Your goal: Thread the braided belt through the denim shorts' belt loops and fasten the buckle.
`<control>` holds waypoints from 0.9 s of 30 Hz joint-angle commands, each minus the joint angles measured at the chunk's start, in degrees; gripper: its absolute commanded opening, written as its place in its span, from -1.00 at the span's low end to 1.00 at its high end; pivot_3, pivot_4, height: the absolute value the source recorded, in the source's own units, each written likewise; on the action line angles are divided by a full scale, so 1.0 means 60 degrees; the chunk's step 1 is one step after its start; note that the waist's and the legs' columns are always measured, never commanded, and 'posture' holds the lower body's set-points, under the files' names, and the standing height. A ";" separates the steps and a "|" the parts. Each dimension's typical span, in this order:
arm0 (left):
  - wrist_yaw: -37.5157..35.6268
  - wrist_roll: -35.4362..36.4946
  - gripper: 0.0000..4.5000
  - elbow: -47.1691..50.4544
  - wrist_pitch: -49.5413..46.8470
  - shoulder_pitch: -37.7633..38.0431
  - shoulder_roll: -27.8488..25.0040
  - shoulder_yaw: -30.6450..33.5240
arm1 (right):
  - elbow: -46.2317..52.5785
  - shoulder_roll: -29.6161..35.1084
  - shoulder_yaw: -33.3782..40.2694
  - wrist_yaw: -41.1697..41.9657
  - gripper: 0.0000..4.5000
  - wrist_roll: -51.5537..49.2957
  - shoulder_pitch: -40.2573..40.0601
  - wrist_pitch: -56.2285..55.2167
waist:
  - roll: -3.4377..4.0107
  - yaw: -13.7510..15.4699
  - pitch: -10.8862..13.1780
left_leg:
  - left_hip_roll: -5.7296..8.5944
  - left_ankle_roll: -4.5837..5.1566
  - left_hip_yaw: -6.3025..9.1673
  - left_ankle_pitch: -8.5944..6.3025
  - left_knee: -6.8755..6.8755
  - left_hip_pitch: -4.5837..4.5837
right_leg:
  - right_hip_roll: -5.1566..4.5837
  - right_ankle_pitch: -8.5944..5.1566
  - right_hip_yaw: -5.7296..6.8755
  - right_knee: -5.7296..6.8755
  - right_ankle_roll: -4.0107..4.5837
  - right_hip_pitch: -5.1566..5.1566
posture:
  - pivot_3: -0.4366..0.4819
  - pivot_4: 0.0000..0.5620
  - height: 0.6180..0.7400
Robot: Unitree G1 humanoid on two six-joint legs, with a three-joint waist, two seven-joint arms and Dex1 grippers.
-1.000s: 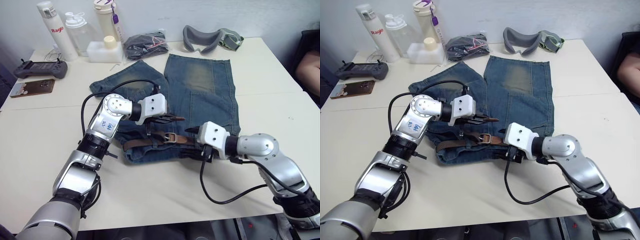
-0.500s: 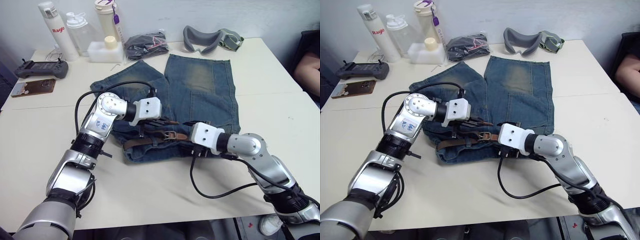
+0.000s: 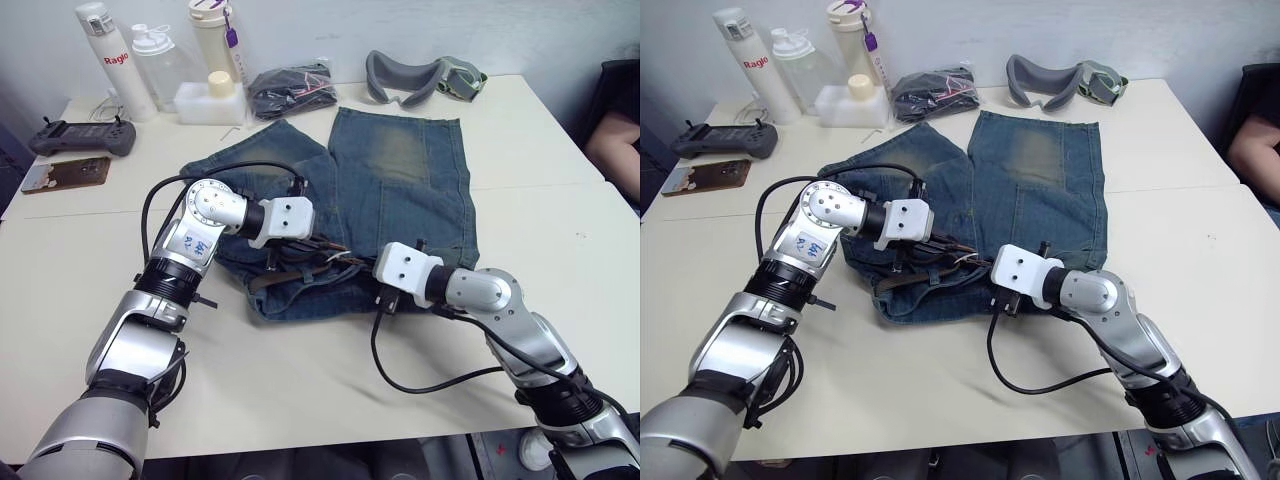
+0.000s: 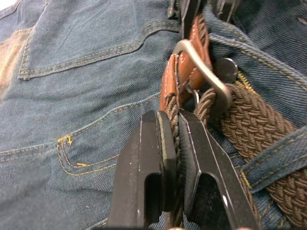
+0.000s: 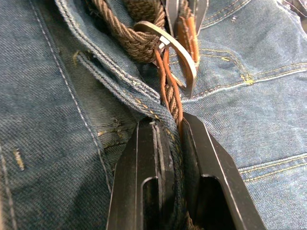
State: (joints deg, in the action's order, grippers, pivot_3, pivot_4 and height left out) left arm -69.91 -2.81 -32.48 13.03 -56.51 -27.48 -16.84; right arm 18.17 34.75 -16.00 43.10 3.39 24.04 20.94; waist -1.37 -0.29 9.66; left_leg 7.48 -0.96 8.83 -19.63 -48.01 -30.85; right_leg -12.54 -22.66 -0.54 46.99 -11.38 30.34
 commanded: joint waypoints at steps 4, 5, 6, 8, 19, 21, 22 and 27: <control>-0.0357 0.0153 -1.00 0.0135 0.0057 -0.0163 -0.0194 0.0163 | 0.0121 -0.0259 0.0318 -0.0495 -0.99 0.0138 0.0006 0.0295 | 0.0000 -0.0057 -0.0002 | -0.0001 -0.0007 0.0004 0.0004 -0.0016 -0.0041 | 0.0001 0.0000 0.0002 0.0024 0.0000 0.0039 | -0.05 -0.47 -0.62; -0.0374 0.0165 -1.00 0.0151 0.0033 -0.0155 -0.0213 0.0179 | 0.0105 -0.0291 0.0320 -0.0517 -0.99 0.0140 0.0024 0.0310 | 0.0000 -0.0075 -0.0002 | 0.0000 -0.0007 0.0005 0.0004 -0.0016 -0.0042 | 0.0001 0.0000 0.0002 0.0025 0.0000 0.0039 | -0.05 -0.47 -0.62; -0.0391 0.0173 -1.00 0.0170 0.0010 -0.0143 -0.0226 0.0187 | 0.0094 -0.0311 0.0318 -0.0532 -0.99 0.0146 0.0040 0.0315 | 0.0000 -0.0095 -0.0002 | 0.0000 -0.0007 0.0005 0.0004 -0.0016 -0.0042 | 0.0001 0.0000 0.0002 0.0025 0.0000 0.0039 | -0.05 -0.47 -0.62; -0.0442 0.0187 -1.00 0.0253 -0.0064 -0.0102 -0.0239 0.0176 | 0.0059 -0.0354 0.0324 -0.0568 -0.99 0.0145 0.0092 0.0312 | 0.0000 -0.0144 -0.0002 | 0.0002 -0.0008 0.0007 0.0005 -0.0016 -0.0042 | 0.0001 0.0000 0.0002 0.0026 0.0000 0.0039 | -0.05 -0.47 -0.62; -0.0416 0.0054 -1.00 0.0228 -0.0097 -0.0220 0.0034 0.0023 | 0.0184 -0.0503 0.0287 -0.0503 -0.99 0.0030 0.0320 0.0111 | -0.0001 -0.0225 -0.0003 | 0.0009 -0.0008 0.0011 0.0005 -0.0022 -0.0045 | -0.0004 -0.0001 0.0004 0.0088 0.0001 0.0043 | -0.05 -0.47 -0.62; -0.0421 0.0047 -1.00 0.0300 -0.0104 -0.0207 0.0144 -0.0039 | 0.0247 -0.0574 0.0271 -0.0559 -0.99 0.0028 0.0295 0.0113 | -0.0001 -0.0226 -0.0004 | 0.0009 -0.0008 0.0011 0.0005 -0.0023 -0.0046 | -0.0004 -0.0001 0.0004 0.0089 0.0001 0.0043 | -0.05 -0.47 -0.62; -0.0434 0.0051 -1.00 0.0345 -0.0137 -0.0189 0.0192 -0.0062 | 0.0276 -0.0632 0.0289 -0.0603 -0.99 0.0012 0.0284 0.0130 | -0.0001 -0.0230 -0.0004 | 0.0009 -0.0008 0.0011 0.0005 -0.0023 -0.0046 | -0.0004 -0.0001 0.0004 0.0088 0.0002 0.0043 | -0.05 -0.47 -0.62; -0.0444 0.0070 -1.00 0.0419 -0.0173 -0.0130 0.0324 -0.0086 | 0.0317 -0.0693 0.0318 -0.0569 -0.99 -0.0014 0.0263 0.0116 | 0.0000 -0.0243 -0.0005 | 0.0008 -0.0008 0.0011 0.0005 -0.0023 -0.0046 | -0.0003 -0.0002 0.0005 0.0093 0.0003 0.0046 | -0.05 -0.47 -0.62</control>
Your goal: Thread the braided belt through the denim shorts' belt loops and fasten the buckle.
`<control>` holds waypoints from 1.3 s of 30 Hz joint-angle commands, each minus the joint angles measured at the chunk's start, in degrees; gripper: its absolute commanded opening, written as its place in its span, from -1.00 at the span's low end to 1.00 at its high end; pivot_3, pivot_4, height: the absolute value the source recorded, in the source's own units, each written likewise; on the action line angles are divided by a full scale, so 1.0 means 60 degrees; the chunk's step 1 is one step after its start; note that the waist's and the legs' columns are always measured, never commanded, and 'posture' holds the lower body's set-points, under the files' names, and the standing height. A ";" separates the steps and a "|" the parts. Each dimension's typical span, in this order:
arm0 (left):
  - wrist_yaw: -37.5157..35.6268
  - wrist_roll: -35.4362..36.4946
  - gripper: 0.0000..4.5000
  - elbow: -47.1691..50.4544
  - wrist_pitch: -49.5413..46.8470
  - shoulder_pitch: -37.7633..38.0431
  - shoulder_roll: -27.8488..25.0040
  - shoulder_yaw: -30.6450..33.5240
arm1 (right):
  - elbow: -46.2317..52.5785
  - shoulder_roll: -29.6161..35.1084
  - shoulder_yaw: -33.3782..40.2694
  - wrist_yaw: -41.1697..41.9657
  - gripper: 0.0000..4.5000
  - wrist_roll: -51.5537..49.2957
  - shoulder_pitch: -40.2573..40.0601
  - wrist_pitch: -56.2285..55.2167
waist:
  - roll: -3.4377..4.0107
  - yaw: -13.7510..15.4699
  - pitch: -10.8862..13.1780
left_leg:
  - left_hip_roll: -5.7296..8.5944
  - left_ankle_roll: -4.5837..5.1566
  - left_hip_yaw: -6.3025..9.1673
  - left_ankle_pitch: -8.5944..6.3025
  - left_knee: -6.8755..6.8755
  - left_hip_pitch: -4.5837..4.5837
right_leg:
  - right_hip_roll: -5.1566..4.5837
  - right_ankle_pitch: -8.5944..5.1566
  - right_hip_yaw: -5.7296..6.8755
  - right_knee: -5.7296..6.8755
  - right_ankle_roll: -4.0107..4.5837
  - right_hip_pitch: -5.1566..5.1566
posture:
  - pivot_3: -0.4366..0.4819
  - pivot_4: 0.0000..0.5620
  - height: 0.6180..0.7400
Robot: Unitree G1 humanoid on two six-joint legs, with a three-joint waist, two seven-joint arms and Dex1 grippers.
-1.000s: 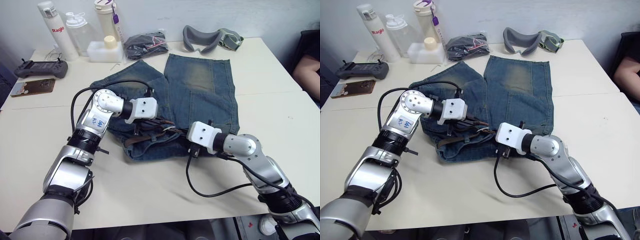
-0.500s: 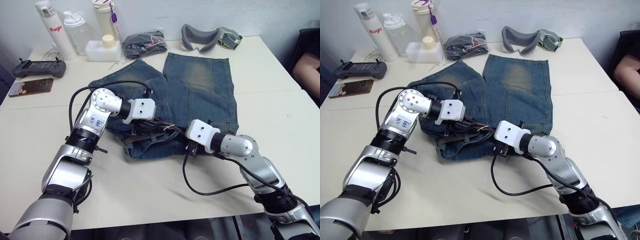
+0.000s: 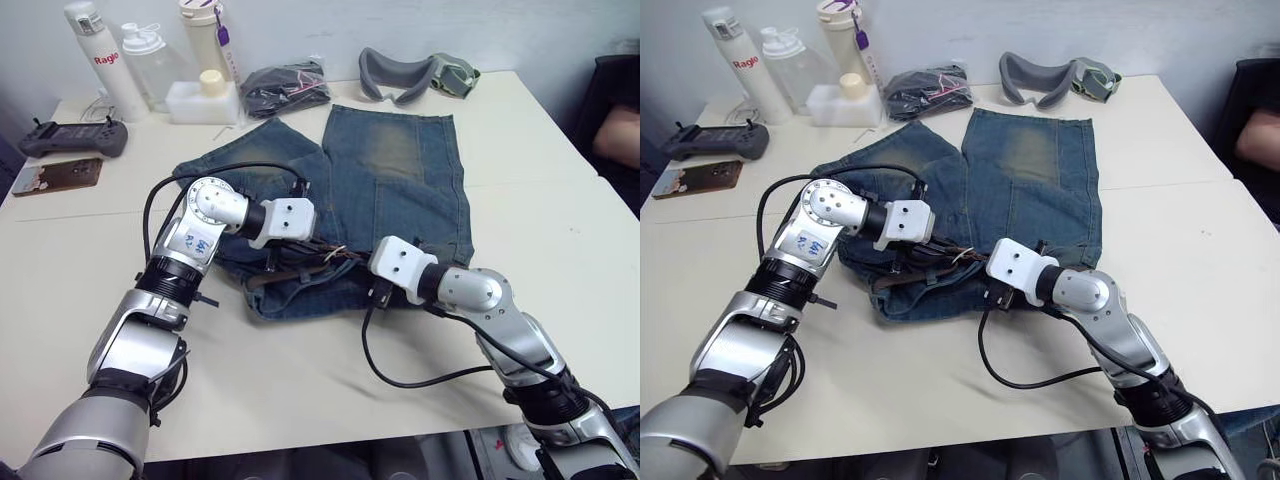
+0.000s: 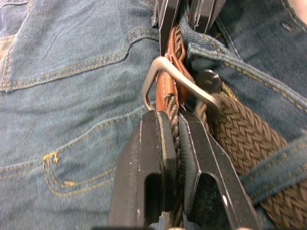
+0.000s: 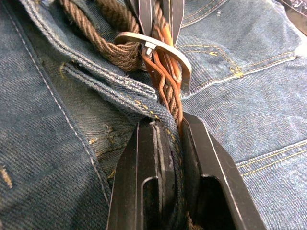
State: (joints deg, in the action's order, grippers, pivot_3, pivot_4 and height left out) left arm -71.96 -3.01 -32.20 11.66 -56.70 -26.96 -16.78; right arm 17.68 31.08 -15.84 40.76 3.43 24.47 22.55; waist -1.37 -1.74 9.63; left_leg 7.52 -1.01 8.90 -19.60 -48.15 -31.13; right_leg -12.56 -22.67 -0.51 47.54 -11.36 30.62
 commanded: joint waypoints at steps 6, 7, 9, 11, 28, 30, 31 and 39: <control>0.0572 -0.0010 -1.00 0.0303 -0.0314 -0.0191 0.0846 -0.0083 | 0.0619 -0.0133 -0.0038 0.0248 -0.99 -0.0245 -0.0050 -0.0163 | -0.0001 -0.0001 -0.0003 | 0.0001 0.0000 -0.0001 0.0000 -0.0003 -0.0002 | 0.0000 -0.0001 0.0000 0.0003 0.0001 0.0002 | -0.05 -0.47 -0.62; 0.0701 -0.0067 -1.00 0.0326 -0.0443 -0.0183 0.0944 -0.0099 | 0.0632 -0.0135 -0.0050 0.0279 -0.99 -0.0242 -0.0076 -0.0113 | -0.0001 0.0000 -0.0003 | 0.0001 0.0000 -0.0001 0.0000 -0.0004 -0.0003 | 0.0000 0.0000 0.0000 0.0004 0.0001 0.0002 | -0.05 -0.47 -0.62; 0.0896 -0.0104 -1.00 0.0472 -0.0810 -0.0100 0.1148 -0.0093 | 0.0655 -0.0154 -0.0011 0.0305 -0.99 -0.0255 -0.0107 0.0014 | -0.0002 0.0000 -0.0004 | 0.0001 0.0000 -0.0001 0.0000 -0.0004 -0.0002 | 0.0000 0.0000 0.0000 0.0005 0.0001 0.0002 | -0.05 -0.47 -0.62; 0.1045 -0.0108 -1.00 0.0735 -0.1170 0.0055 0.1296 -0.0086 | 0.0694 -0.0163 0.0055 0.0314 -0.99 -0.0281 -0.0145 0.0127 | -0.0002 -0.0001 -0.0005 | 0.0001 0.0000 -0.0001 0.0000 -0.0006 -0.0002 | -0.0001 0.0000 0.0000 0.0007 0.0001 0.0002 | -0.05 -0.47 -0.62; 0.0725 -0.0290 -1.00 0.2011 -0.2398 0.0901 0.0810 -0.0527 | 0.2152 0.1426 0.2164 0.1767 0.83 -0.3542 0.0860 0.4379 | -0.0005 0.0035 -0.0018 | 0.0015 0.0002 0.0004 -0.0001 -0.0028 -0.0006 | -0.0017 -0.0002 0.0001 -0.0010 0.0004 0.0000 | -0.05 -0.47 -0.62; 0.0704 -0.0275 -1.00 0.1997 -0.2401 0.0887 0.0802 -0.0548 | 0.2114 0.1926 0.2474 0.1949 0.83 -0.3827 0.1034 0.4630 | -0.0007 0.0048 -0.0021 | 0.0016 0.0003 0.0005 -0.0001 -0.0030 -0.0007 | -0.0024 -0.0002 0.0007 -0.0015 0.0004 -0.0003 | -0.05 -0.47 -0.62; 0.0685 -0.0265 -1.00 0.1996 -0.2397 0.0886 0.0793 -0.0557 | 0.2031 0.2111 0.2590 0.1922 0.83 -0.3802 0.1117 0.4550 | -0.0011 0.0047 -0.0024 | 0.0017 0.0004 0.0005 -0.0002 -0.0030 -0.0005 | -0.0025 -0.0002 0.0008 -0.0016 0.0004 -0.0005 | -0.05 -0.47 -0.62; 0.0671 -0.0260 -1.00 0.1896 -0.2339 0.0804 0.0806 -0.0581 | 0.0666 0.2421 0.1388 0.1389 0.83 -0.2080 0.1226 0.2022 | -0.0014 0.0021 -0.0027 | 0.0023 0.0008 -0.0009 0.0000 -0.0030 -0.0002 | -0.0048 -0.0003 0.0012 -0.0011 0.0005 -0.0005 | -0.05 -0.47 -0.62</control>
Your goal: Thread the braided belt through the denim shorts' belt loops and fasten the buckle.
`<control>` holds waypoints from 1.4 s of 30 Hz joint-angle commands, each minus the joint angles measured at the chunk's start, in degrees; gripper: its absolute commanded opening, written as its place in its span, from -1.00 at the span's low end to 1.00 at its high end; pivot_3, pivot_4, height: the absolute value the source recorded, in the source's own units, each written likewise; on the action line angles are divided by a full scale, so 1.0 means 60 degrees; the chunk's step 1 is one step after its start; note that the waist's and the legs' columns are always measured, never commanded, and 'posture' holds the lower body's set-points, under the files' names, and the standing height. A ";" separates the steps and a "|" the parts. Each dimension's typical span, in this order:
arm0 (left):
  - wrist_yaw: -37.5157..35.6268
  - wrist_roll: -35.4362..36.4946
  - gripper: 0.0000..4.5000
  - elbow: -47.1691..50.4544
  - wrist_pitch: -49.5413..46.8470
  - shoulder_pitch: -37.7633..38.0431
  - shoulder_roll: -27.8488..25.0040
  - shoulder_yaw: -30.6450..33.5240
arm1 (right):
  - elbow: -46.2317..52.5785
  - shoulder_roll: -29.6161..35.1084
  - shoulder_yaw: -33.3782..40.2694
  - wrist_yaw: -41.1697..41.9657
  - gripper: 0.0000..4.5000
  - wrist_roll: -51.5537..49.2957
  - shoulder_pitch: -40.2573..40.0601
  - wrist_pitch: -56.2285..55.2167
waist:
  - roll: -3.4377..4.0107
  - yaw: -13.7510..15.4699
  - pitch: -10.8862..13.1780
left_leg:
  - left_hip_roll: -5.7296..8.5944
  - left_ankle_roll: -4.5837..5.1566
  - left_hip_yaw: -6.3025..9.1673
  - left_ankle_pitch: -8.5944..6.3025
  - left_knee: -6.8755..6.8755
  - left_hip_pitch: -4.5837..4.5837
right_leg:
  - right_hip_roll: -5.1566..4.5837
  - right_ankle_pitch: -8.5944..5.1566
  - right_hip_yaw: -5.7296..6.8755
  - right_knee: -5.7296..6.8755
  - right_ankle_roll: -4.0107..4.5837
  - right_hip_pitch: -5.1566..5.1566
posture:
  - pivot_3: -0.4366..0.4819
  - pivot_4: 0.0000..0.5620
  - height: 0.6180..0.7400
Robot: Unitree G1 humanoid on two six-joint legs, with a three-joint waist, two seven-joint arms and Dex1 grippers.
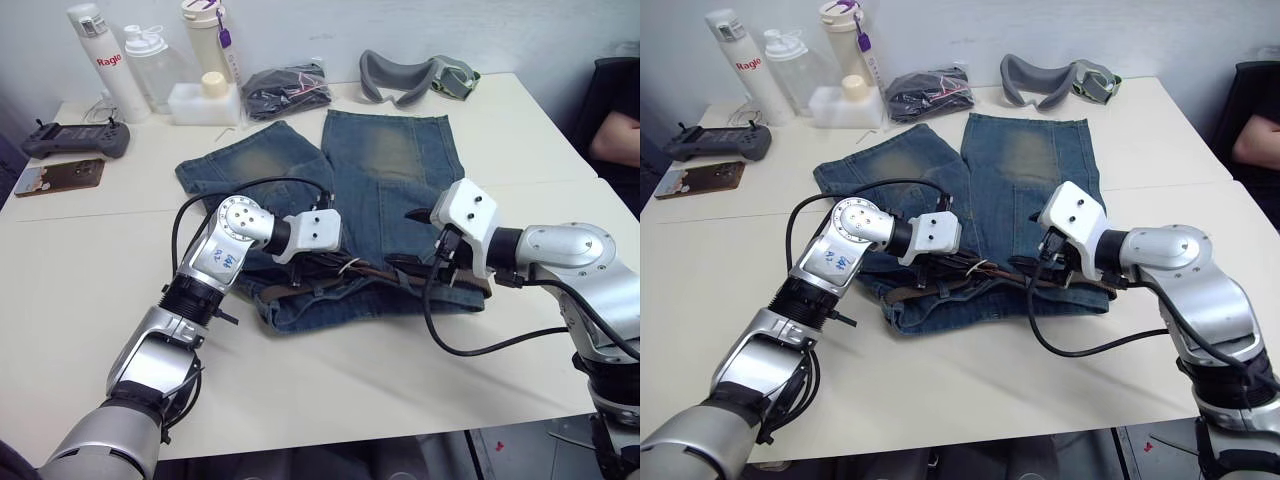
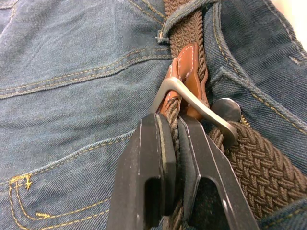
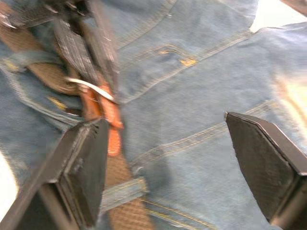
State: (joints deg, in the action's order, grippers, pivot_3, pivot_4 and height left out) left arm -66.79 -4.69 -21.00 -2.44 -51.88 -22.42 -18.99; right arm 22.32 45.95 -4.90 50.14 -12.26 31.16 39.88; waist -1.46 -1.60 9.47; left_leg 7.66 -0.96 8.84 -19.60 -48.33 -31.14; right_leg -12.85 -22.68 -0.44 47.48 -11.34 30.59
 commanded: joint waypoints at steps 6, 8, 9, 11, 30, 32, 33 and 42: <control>-0.0060 0.0012 -1.00 -0.0107 0.0046 -0.0151 0.0095 -0.0138 | -0.0582 -0.0520 -0.1272 -0.0393 0.83 0.1312 0.0047 -0.1943 | 0.0000 0.0001 0.0000 | 0.0021 0.0006 0.0002 0.0003 -0.0005 -0.0003 | -0.0027 0.0000 0.0003 0.0010 0.0000 0.0002 | -0.05 -0.47 -0.62; -0.0047 0.0024 -1.00 -0.0093 0.0019 -0.0158 0.0113 -0.0123 | -0.0649 -0.0592 -0.1399 -0.0384 0.83 0.1436 -0.0011 -0.2134 | 0.0000 -0.0001 0.0000 | 0.0037 0.0011 0.0007 0.0004 -0.0012 -0.0004 | -0.0047 0.0000 0.0007 0.0017 -0.0001 0.0002 | -0.05 -0.47 -0.62; -0.0045 0.0026 -1.00 -0.0084 0.0009 -0.0157 0.0118 -0.0120 | -0.0665 -0.0620 -0.1427 -0.0365 0.83 0.1477 -0.0036 -0.2192 | 0.0000 -0.0002 0.0000 | 0.0043 0.0014 0.0006 0.0004 -0.0014 -0.0005 | -0.0054 0.0000 0.0008 0.0019 -0.0001 0.0002 | -0.05 -0.47 -0.62; -0.0026 0.0030 -1.00 -0.0075 -0.0005 -0.0149 0.0133 -0.0110 | -0.0658 -0.0744 -0.1458 -0.0385 0.83 0.1509 -0.0080 -0.2256 | 0.0000 -0.0002 0.0000 | 0.0050 0.0017 0.0006 0.0005 -0.0014 -0.0005 | -0.0068 -0.0001 0.0014 0.0021 -0.0002 0.0002 | -0.05 -0.47 -0.62; 0.0324 0.0549 -1.00 0.0133 -0.0786 -0.0209 0.0150 0.0545 | -0.1067 -0.1277 -0.1880 -0.0208 -0.96 0.2034 -0.0191 -0.2511 | -0.0001 -0.0007 -0.0001 | 0.0071 0.0028 0.0012 0.0008 -0.0031 -0.0009 | -0.0091 -0.0001 0.0019 0.0041 -0.0002 0.0002 | -0.05 -0.47 -0.62; 0.0163 0.0941 -0.59 0.0407 -0.1352 -0.0255 -0.0019 0.0865 | -0.1128 -0.1279 -0.1841 -0.0196 -1.00 0.2017 -0.0198 -0.2517 | -0.0001 -0.0010 -0.0001 | 0.0072 0.0028 0.0013 0.0008 -0.0031 -0.0009 | -0.0091 -0.0001 0.0019 0.0042 -0.0002 0.0002 | -0.05 -0.47 -0.62; 0.0174 0.1109 -0.45 0.0556 -0.1607 -0.0265 -0.0130 0.1053 | -0.1162 -0.1270 -0.1820 -0.0184 -1.00 0.2011 -0.0201 -0.2536 | -0.0001 -0.0012 -0.0001 | 0.0072 0.0028 0.0015 0.0008 -0.0031 -0.0009 | -0.0090 -0.0001 0.0020 0.0042 -0.0002 0.0002 | -0.05 -0.47 -0.62; -0.0175 0.2610 0.96 0.2630 -0.4490 0.0386 -0.2084 0.2514 | -0.1382 -0.1223 -0.1668 -0.0122 -1.00 0.2031 -0.0232 -0.2699 | 0.0003 -0.0058 -0.0003 | 0.0071 0.0027 0.0020 0.0008 -0.0033 -0.0007 | -0.0090 -0.0002 0.0020 0.0050 0.0000 0.0005 | -0.05 -0.47 -0.62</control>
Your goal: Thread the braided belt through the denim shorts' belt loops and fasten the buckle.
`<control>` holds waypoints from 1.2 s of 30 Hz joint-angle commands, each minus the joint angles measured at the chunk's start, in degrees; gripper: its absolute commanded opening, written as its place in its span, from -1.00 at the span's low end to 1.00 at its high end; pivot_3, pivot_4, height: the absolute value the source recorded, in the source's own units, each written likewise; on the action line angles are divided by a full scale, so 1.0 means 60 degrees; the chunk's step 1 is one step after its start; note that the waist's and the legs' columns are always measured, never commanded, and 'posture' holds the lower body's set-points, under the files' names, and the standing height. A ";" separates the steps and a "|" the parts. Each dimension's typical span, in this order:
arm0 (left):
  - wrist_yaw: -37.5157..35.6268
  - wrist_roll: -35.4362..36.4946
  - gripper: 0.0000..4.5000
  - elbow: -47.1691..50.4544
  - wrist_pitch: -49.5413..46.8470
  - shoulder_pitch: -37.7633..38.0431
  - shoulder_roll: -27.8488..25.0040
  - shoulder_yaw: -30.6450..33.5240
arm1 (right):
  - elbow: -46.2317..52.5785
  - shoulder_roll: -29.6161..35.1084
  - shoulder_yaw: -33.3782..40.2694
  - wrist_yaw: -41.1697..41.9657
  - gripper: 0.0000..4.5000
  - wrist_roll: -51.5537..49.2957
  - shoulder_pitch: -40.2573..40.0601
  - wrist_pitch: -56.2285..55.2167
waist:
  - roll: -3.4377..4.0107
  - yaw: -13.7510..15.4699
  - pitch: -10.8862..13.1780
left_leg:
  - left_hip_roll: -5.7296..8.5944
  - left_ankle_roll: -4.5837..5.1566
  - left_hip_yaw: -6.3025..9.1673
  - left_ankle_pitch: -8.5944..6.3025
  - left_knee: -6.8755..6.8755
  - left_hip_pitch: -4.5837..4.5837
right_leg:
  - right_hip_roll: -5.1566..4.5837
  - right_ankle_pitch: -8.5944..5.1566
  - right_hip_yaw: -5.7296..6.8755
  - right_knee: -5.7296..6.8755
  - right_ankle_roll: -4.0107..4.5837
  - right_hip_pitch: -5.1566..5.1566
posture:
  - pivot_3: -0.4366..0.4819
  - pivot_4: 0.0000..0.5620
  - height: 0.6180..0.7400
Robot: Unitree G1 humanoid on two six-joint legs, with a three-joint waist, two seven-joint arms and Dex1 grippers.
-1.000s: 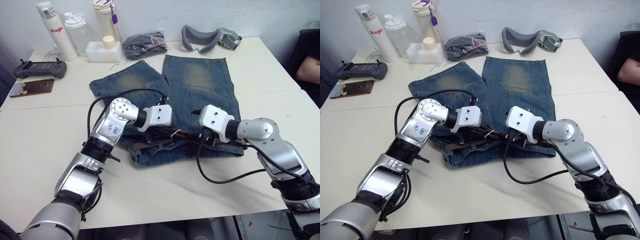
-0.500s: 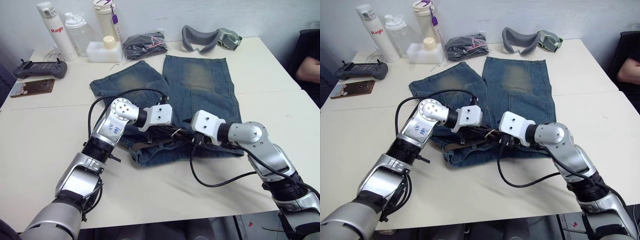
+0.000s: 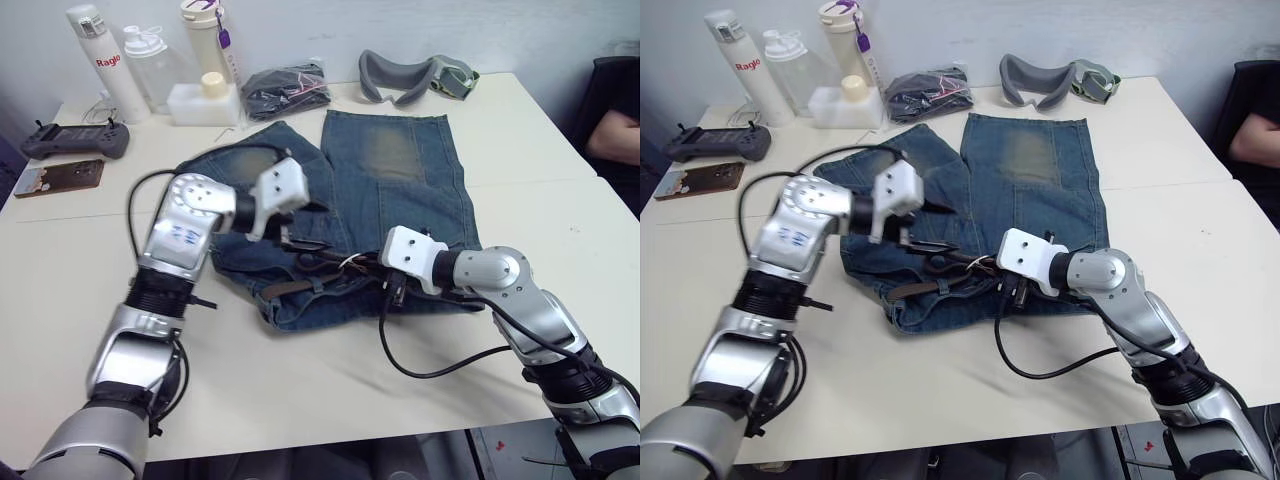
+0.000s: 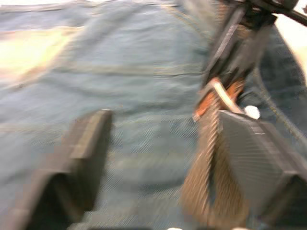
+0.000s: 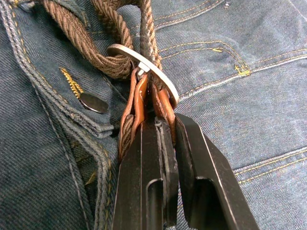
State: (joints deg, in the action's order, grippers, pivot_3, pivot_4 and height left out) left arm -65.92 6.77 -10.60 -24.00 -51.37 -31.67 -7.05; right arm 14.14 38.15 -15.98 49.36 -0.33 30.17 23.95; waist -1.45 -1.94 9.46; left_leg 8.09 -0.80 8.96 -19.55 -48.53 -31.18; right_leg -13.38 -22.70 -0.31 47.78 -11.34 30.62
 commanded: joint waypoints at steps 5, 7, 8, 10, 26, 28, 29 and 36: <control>-0.0705 0.2073 0.34 0.2501 -0.2796 0.1485 -0.1657 0.1230 | -0.0092 0.0051 0.0195 0.0034 -1.00 0.0054 -0.0063 -0.0160 | 0.0001 0.0017 -0.0001 | 0.0000 0.0000 0.0008 0.0000 -0.0015 -0.0002 | 0.0001 -0.0001 0.0000 0.0013 0.0002 0.0000 | -0.05 -0.47 -0.62; -0.0729 0.2431 -0.05 0.3014 -0.3286 0.1869 -0.1937 0.1262 | -0.0136 0.0053 0.0209 0.0049 -1.00 0.0056 -0.0044 -0.0208 | 0.0001 0.0029 -0.0001 | 0.0001 0.0002 0.0008 -0.0002 -0.0025 -0.0002 | 0.0000 -0.0001 -0.0002 0.0016 0.0003 -0.0003 | -0.05 -0.47 -0.62; -0.0617 0.2543 -0.29 0.3391 -0.3502 0.2228 -0.2002 0.1199 | -0.0156 0.0052 0.0215 0.0058 -1.00 0.0057 -0.0014 -0.0236 | 0.0001 0.0037 -0.0001 | 0.0001 0.0003 0.0009 -0.0002 -0.0029 -0.0003 | 0.0000 -0.0002 -0.0001 0.0018 0.0004 -0.0003 | -0.05 -0.47 -0.62; -0.0246 0.2545 -0.70 0.3848 -0.3665 0.2705 -0.1943 0.0955 | -0.0170 0.0035 0.0222 0.0072 -1.00 0.0051 0.0035 -0.0277 | 0.0001 0.0049 -0.0001 | 0.0002 0.0005 0.0007 -0.0003 -0.0034 -0.0004 | -0.0002 -0.0002 -0.0003 0.0021 0.0005 -0.0004 | -0.05 -0.47 -0.62; -0.0144 0.0900 -0.95 0.3697 -0.1635 0.4389 -0.2882 -0.1453 | 0.0150 0.0903 0.0410 0.0297 -1.00 0.0516 -0.0627 -0.2127 | 0.0021 0.0059 -0.0037 | 0.0000 0.0022 -0.0014 -0.0023 -0.0067 -0.0010 | -0.0031 -0.0017 -0.0002 0.0032 0.0027 -0.0004 | -0.05 -0.47 -0.62; -0.0145 0.0930 -0.95 0.3525 -0.1482 0.4495 -0.2885 -0.1469 | -0.0114 0.1334 0.0577 0.0183 -1.00 0.0828 -0.0850 -0.3314 | 0.0049 0.0059 -0.0077 | 0.0001 0.0031 -0.0020 -0.0033 -0.0070 -0.0008 | -0.0032 -0.0019 -0.0002 0.0032 0.0029 -0.0004 | -0.05 -0.47 -0.62; -0.0150 0.0951 -0.95 0.3459 -0.1439 0.4521 -0.2878 -0.1483 | -0.0285 0.1507 0.0665 0.0060 -1.00 0.0965 -0.0930 -0.3889 | 0.0060 0.0051 -0.0098 | 0.0001 0.0034 -0.0025 -0.0035 -0.0070 -0.0007 | -0.0032 -0.0020 -0.0003 0.0032 0.0029 -0.0004 | -0.05 -0.47 -0.62; -0.0523 0.1155 -0.95 0.3333 -0.1286 0.4888 -0.2937 -0.1613 | -0.2628 0.2815 0.1854 -0.1614 -1.00 0.2112 -0.1644 -0.8693 | 0.0131 0.0044 -0.0162 | -0.0007 0.0071 -0.0092 -0.0074 -0.0099 0.0000 | -0.0052 -0.0043 -0.0004 0.0039 0.0025 -0.0004 | -0.05 -0.47 -0.62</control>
State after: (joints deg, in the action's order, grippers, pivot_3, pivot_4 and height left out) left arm -67.00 15.40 11.63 -30.41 -25.58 -47.77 -13.24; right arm 1.97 53.37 -8.85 43.40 10.82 20.98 -21.03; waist -0.66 -1.67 8.49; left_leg 8.02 -0.34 8.31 -20.03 -49.19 -31.18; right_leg -13.71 -22.98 -0.33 48.04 -11.18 30.60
